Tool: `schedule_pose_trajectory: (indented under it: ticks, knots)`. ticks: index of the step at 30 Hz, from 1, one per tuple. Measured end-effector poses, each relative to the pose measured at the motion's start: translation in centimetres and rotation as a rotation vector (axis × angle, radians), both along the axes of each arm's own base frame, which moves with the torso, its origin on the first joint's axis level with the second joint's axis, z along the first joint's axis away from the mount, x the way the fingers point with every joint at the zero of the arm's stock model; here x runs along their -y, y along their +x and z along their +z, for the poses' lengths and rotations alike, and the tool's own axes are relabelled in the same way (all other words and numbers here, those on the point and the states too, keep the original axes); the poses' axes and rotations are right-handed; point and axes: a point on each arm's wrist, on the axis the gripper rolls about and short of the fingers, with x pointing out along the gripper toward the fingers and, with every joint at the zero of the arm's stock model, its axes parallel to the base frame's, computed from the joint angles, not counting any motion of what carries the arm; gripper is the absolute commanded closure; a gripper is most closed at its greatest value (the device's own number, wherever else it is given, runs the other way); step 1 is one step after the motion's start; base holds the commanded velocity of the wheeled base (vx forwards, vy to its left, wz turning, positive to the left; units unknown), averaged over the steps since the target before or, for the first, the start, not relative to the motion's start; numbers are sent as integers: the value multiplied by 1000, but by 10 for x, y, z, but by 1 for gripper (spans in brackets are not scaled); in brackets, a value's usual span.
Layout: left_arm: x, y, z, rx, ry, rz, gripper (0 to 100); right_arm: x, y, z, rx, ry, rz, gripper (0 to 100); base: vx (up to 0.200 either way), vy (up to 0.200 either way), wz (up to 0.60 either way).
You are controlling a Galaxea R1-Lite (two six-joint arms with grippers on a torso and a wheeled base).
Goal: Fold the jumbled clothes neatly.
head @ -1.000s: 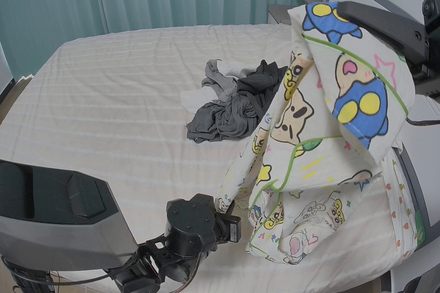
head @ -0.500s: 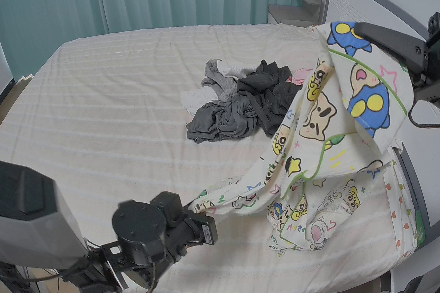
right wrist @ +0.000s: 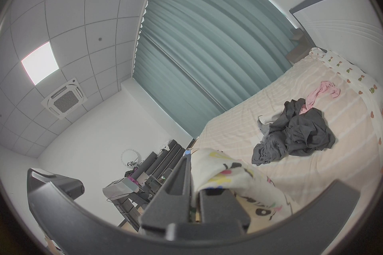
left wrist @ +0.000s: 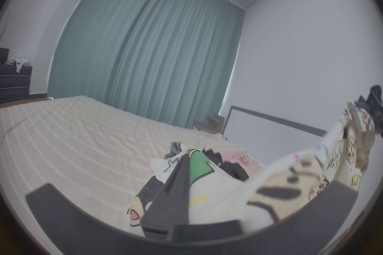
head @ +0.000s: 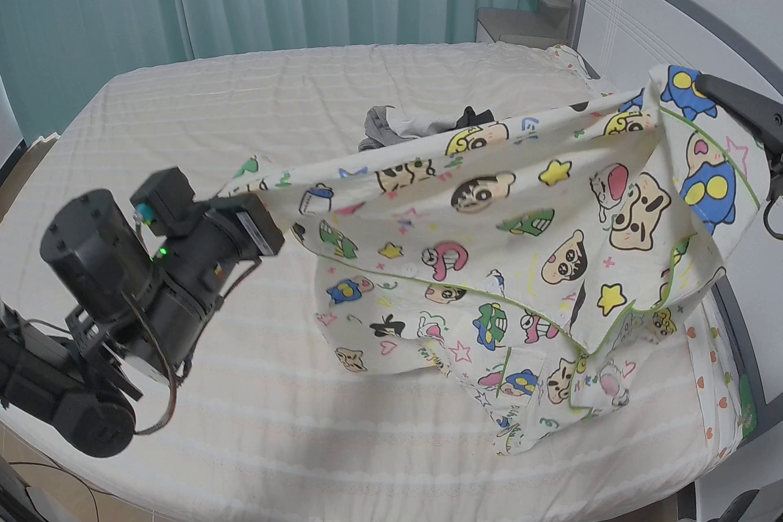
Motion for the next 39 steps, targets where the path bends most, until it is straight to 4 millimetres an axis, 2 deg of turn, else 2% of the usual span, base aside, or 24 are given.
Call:
schedule_pose_trajectory:
  ticks: [7,11,14,17,23,31,39]
  knots:
    - [-15,-4,64,61,-30,34,100,8,-10,19,62,43,19,100,0,0,0]
    - [-25,-21,99,72,-29,13,100,11,-16,31,106,60,29,100,0,0,0]
    - [-34,-42,115,76,-25,-19,100,12,-20,33,116,63,39,100,0,0,0]
    - [-41,-64,116,49,-6,-63,100,12,-21,24,90,53,48,100,0,0,0]
    - [-51,-91,96,-17,34,-117,100,13,-24,4,36,35,56,100,-133,0,0]
    - [-57,-102,82,-43,50,-128,100,15,-30,-1,34,33,60,100,-200,0,0]
    - [-60,-106,82,-34,48,-129,100,15,-32,0,38,34,62,100,0,0,0]
